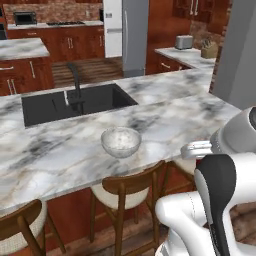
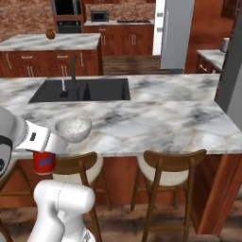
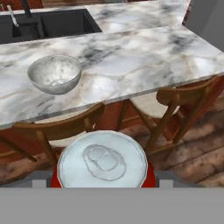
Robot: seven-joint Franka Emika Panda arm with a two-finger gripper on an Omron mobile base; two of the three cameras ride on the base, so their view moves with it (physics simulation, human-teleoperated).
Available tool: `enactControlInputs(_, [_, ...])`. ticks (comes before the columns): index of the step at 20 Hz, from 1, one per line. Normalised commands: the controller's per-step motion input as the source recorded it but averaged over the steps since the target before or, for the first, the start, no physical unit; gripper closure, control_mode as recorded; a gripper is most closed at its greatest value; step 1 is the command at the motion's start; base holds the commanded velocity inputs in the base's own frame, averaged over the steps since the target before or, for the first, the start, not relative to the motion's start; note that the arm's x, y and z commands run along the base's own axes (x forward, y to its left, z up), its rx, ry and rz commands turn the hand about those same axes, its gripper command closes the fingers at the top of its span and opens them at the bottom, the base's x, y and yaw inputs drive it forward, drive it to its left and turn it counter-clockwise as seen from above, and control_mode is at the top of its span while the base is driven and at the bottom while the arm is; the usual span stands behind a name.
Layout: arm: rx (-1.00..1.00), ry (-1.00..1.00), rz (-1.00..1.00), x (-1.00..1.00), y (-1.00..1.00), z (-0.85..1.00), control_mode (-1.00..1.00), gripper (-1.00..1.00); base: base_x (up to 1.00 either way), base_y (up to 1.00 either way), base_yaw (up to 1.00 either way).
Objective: Open the fridge, grab two sodas, and place both sodas inside the bowl with ice on the dining counter.
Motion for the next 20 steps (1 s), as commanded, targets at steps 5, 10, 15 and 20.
enactControlInputs(5, [0.00,0.00,0.00,0.00,0.00,0.00,1.00,1.00,0.85,-0.06,0.53])
enactControlInputs(10, [0.00,0.00,0.00,0.00,0.00,0.00,1.00,1.00,0.99,-0.06,0.50])
enactControlInputs(15, [0.00,0.00,0.00,0.00,0.00,0.00,1.00,1.00,1.00,-0.04,0.39])
enactControlInputs(20, [0.00,0.01,0.12,0.80,0.00,-0.03,-1.00,1.00,0.20,0.00,0.05])
